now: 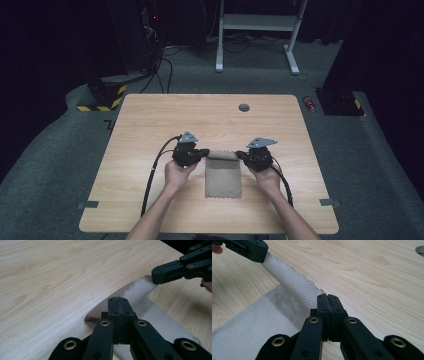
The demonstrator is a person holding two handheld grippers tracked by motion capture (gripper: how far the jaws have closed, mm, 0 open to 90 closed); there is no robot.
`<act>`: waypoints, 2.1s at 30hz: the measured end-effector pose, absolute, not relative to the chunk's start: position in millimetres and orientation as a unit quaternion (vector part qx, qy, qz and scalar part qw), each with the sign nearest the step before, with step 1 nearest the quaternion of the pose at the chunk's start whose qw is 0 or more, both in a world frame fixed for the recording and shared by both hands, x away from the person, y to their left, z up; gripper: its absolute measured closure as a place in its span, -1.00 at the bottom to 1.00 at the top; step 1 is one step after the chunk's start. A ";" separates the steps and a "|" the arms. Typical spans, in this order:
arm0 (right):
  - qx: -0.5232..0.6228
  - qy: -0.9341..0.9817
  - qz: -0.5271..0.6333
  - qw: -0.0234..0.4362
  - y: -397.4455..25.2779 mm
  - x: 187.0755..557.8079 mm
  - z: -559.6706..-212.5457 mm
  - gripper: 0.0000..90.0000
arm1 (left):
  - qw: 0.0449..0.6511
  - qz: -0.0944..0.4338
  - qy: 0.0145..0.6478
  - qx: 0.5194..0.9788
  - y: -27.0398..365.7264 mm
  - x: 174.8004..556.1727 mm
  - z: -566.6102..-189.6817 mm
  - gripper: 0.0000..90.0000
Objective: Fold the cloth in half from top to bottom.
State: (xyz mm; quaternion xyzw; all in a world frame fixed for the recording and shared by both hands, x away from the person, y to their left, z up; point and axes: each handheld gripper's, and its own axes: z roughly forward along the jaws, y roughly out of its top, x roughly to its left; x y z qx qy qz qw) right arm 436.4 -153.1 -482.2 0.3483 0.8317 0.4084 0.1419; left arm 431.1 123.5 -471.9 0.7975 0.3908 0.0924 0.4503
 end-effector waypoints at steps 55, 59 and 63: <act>0.327 0.837 0.418 0.134 -164.9 407.3 -476.4 0.98 | 0.481 0.084 0.374 0.788 121.5 399.8 -470.4 1.00; 0.324 0.837 0.420 0.134 -165.7 404.4 -475.6 0.98 | 0.480 0.088 0.368 0.791 120.7 396.3 -468.3 1.00; 0.319 0.839 0.420 0.135 -166.0 401.2 -474.1 0.98 | 0.481 0.088 0.367 0.791 121.2 392.6 -468.6 1.00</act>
